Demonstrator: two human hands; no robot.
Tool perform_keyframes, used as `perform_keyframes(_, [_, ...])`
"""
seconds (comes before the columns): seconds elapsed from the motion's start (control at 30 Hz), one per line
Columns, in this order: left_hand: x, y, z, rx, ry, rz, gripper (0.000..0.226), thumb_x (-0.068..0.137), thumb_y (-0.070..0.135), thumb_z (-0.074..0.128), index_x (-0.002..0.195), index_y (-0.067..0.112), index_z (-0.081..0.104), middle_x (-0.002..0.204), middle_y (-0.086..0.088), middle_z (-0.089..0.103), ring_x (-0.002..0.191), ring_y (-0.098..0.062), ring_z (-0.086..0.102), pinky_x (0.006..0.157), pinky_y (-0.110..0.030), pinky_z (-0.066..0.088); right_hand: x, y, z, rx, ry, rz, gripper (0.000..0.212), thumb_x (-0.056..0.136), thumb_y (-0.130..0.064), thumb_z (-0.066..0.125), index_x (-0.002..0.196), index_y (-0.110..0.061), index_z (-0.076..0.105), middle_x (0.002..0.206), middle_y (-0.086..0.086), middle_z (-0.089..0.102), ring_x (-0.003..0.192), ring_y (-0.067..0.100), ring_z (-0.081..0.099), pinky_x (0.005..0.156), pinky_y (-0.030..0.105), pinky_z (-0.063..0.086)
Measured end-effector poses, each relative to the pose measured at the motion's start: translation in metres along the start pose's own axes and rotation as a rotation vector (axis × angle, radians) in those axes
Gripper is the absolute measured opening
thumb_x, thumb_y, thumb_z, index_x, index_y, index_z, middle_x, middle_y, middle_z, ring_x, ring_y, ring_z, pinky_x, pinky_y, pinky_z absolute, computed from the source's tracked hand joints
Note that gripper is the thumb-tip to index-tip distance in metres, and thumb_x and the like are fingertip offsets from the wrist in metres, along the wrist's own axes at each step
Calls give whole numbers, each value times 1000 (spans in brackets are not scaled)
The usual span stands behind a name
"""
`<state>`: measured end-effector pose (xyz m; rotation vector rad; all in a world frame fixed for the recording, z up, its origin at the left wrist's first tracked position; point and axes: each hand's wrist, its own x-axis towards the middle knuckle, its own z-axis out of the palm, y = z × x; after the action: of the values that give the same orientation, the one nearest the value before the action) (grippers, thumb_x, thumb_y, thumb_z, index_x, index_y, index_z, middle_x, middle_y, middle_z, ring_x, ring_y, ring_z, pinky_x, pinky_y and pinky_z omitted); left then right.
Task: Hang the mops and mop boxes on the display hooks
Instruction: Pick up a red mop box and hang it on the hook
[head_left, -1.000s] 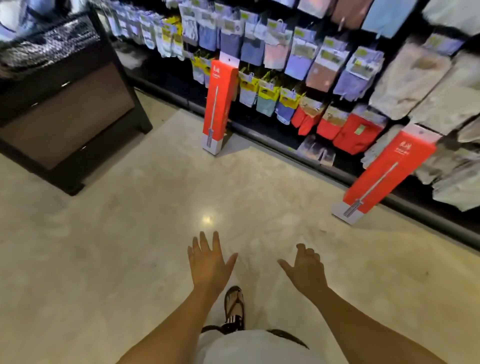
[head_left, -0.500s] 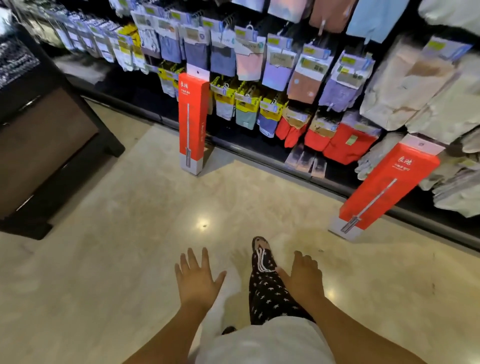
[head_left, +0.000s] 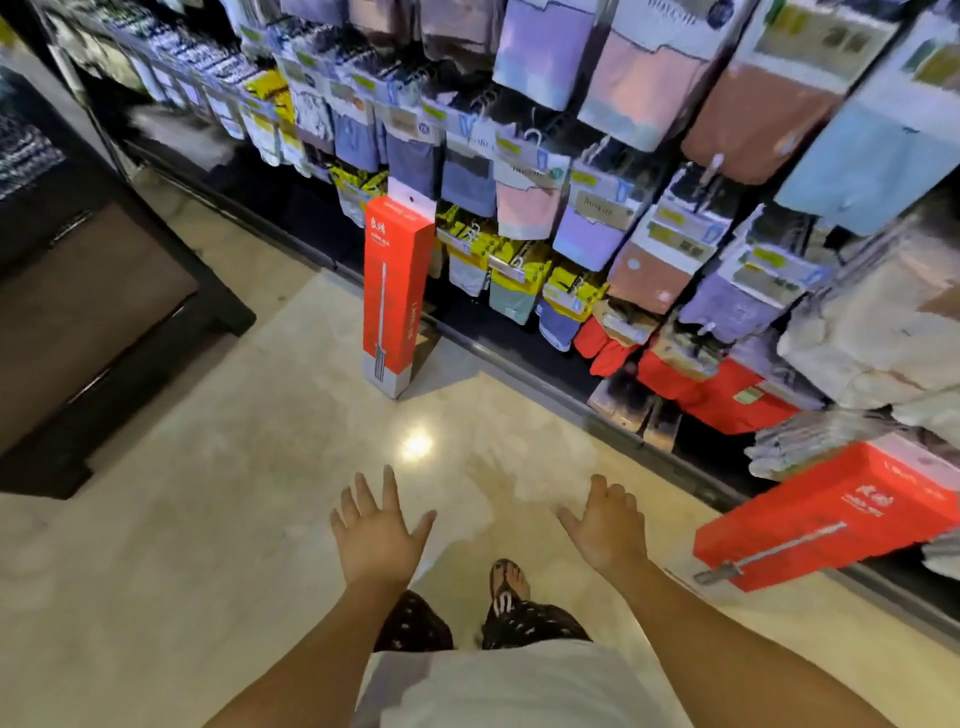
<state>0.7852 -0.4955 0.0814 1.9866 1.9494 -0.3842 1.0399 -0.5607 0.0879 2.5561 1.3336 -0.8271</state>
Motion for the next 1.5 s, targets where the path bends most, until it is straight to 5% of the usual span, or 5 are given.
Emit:
perform_keyframes(0.37, [152, -59, -43, -42, -61, -58, 90, 88, 73, 34, 155, 23, 0, 161, -17, 8, 148, -36, 10, 118, -48, 15, 107, -146, -9, -52, -179, -110, 72, 93, -61, 46, 146, -14, 29, 140, 12, 44, 130, 29, 40, 103, 38, 38])
perform_keyframes(1.0, [548, -89, -121, -493, -82, 232, 120, 54, 101, 23, 153, 33, 18, 155, -22, 29, 144, -34, 27, 115, -47, 25, 395, -419, -42, 818, 3, -18, 103, 80, -52, 73, 156, -22, 11, 161, 5, 20, 148, 26, 19, 117, 50, 29])
perform_keyframes(1.2, [688, -26, -105, -802, -119, 427, 106, 63, 71, 72, 147, 49, 11, 145, 3, 46, 131, -11, 42, 107, -25, 34, 503, -425, -1, 1066, 218, -31, 87, 73, -42, 83, 143, -24, 34, 145, 8, 44, 137, 25, 41, 106, 36, 38])
perform_keyframes(1.3, [732, -6, -100, -958, -250, 462, 107, 67, 37, 85, 151, 42, 19, 130, 25, 53, 109, 17, 52, 89, -1, 38, 532, -426, 5, 1287, 246, -179, 84, 75, -28, 85, 143, -34, 36, 144, 10, 49, 131, 34, 50, 102, 51, 45])
perform_keyframes(1.5, [762, 8, -87, -1076, -397, 545, 116, 60, 40, 86, 146, 56, 10, 140, 20, 52, 123, 4, 53, 106, -24, 44, 558, -430, 18, 1307, 307, -79, 106, 63, -43, 89, 144, -48, 22, 140, 2, 53, 124, 19, 57, 97, 52, 52])
